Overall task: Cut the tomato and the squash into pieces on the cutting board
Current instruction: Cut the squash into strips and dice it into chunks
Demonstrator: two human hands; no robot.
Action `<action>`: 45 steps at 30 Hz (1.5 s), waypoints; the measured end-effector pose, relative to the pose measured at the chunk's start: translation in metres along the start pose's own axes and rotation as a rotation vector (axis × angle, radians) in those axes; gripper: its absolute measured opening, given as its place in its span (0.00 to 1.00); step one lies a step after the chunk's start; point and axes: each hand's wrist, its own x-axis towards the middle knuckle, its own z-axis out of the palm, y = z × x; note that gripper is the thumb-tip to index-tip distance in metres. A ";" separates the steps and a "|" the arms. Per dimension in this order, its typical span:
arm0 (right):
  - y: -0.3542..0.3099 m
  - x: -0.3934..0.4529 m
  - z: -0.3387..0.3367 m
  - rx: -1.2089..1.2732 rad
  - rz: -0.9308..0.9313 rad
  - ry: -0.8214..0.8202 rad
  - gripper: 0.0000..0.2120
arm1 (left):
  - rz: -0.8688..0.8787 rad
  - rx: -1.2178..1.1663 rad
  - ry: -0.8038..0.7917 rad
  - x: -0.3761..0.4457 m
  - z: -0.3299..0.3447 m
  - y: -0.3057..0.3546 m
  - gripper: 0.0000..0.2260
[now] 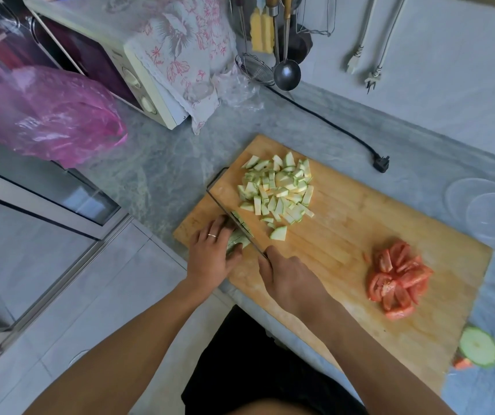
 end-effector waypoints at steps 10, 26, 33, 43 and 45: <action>0.008 -0.001 -0.040 0.319 0.188 -0.041 0.18 | -0.011 -0.069 -0.090 -0.003 -0.007 -0.003 0.23; -0.018 -0.019 -0.031 0.103 -0.049 0.038 0.16 | 0.005 -0.142 0.030 -0.007 0.001 -0.008 0.19; -0.021 -0.013 -0.032 0.075 -0.061 0.003 0.15 | 0.039 -0.080 0.080 -0.006 0.004 -0.008 0.17; -0.013 0.002 -0.004 0.069 0.017 -0.002 0.12 | 0.045 -0.075 0.070 -0.005 0.006 -0.005 0.16; -0.011 -0.001 0.003 0.080 0.022 0.019 0.11 | 0.049 -0.078 0.066 -0.006 0.005 -0.007 0.16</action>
